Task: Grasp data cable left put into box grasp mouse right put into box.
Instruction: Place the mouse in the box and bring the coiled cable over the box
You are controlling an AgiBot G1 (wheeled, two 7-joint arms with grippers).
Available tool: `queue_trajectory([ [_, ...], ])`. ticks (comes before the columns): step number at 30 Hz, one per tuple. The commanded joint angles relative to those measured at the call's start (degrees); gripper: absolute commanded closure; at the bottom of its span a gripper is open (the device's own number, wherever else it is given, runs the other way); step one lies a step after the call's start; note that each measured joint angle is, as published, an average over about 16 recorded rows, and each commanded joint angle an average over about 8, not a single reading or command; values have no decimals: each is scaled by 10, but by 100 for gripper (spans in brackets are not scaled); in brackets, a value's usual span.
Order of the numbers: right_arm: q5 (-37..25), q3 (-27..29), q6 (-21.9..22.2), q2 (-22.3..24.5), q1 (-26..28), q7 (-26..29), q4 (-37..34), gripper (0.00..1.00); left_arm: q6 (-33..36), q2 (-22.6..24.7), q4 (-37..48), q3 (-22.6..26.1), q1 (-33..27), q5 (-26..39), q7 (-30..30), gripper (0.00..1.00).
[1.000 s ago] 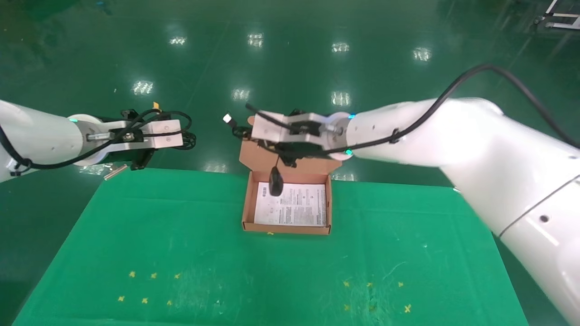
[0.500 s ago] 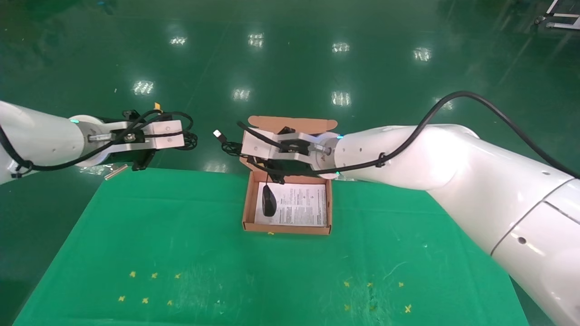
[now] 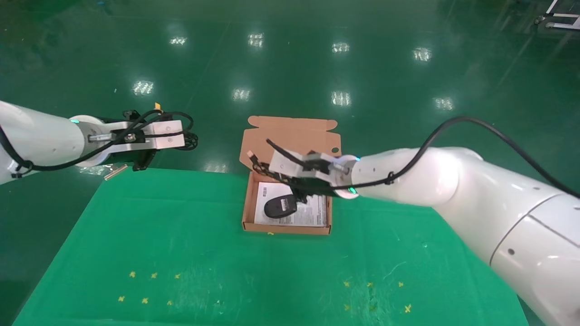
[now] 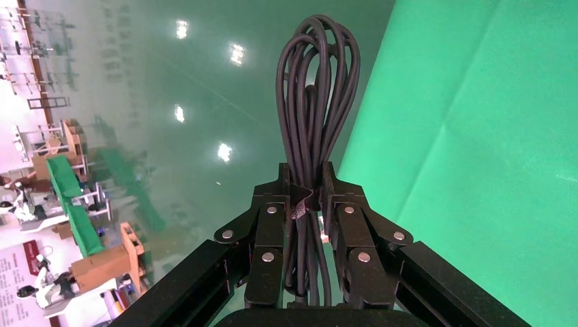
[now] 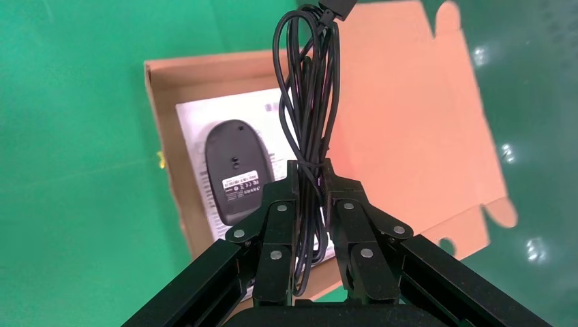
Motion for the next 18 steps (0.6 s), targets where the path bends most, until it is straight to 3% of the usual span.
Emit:
queue_trajectory([
  [1,5,-4,5,0,-6,4,-4,100,0,0,0,0,0,0,0,100],
  [14,37,-29,21,-2,-29,11,-6,100,0,0,0,0,0,0,0,100],
  [16,43,-31,20,-2,-30,15,-9,92,0,0,0,0,0,0,0,100],
  [18,50,-33,19,-2,-30,21,-13,67,0,0,0,0,0,0,0,100],
])
